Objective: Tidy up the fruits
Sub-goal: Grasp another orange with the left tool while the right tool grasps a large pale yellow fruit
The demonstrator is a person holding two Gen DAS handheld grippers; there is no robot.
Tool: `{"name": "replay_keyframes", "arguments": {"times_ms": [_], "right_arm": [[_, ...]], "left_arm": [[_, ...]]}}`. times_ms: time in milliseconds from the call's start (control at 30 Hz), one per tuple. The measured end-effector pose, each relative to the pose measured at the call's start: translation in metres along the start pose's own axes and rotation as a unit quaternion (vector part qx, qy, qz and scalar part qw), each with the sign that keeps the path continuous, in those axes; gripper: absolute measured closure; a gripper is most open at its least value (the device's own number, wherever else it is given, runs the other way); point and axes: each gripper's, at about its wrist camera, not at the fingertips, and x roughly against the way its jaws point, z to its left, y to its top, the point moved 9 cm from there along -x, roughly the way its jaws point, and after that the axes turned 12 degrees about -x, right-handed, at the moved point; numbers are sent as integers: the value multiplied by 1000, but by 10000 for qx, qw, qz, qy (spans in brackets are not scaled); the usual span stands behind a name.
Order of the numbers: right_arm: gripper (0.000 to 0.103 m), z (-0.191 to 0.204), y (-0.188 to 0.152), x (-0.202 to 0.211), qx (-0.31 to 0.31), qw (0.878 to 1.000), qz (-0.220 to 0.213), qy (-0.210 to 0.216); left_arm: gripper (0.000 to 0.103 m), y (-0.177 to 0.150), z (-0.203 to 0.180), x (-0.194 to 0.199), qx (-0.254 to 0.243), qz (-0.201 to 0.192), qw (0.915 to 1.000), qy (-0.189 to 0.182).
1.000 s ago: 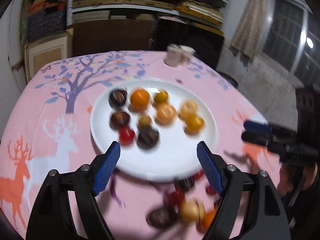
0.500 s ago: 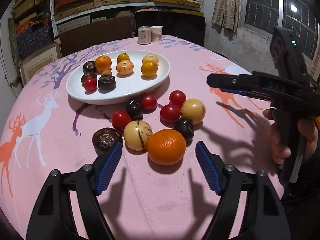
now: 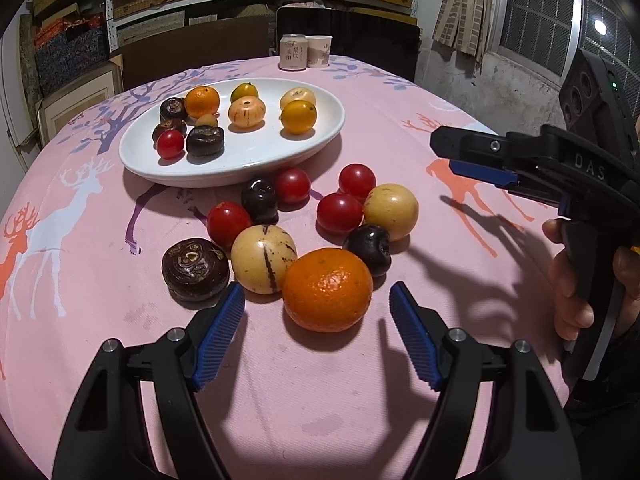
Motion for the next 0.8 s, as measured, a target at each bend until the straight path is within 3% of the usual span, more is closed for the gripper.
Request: {"name": "replay_keyframes", "arguments": {"times_ms": [33, 100, 167, 367, 500, 633, 800], "right_arm": [[31, 0, 0, 0, 7, 10000, -1, -8], [31, 1, -1, 0, 17, 10000, -3, -25], [31, 1, -1, 0, 19, 10000, -12, -48], [31, 0, -1, 1, 24, 10000, -19, -76], [31, 0, -5, -3, 110, 9997, 82, -220], [31, 9, -20, -15, 635, 9956, 421, -552], [43, 15, -36, -34, 939, 9883, 870, -825]], "left_arm": [[33, 0, 0, 0, 3, 9, 10000, -21], [50, -2, -1, -4, -2, 80, 9999, -101], [58, -2, -4, -4, 13, 81, 9997, -214], [59, -1, -2, 0, 110, -43, 9997, -192], [59, 1, 3, 15, 83, -298, 9995, 35], [59, -3, 18, 22, 152, -338, 9988, 329], [59, -5, 22, 21, 207, -314, 9990, 252]]}}
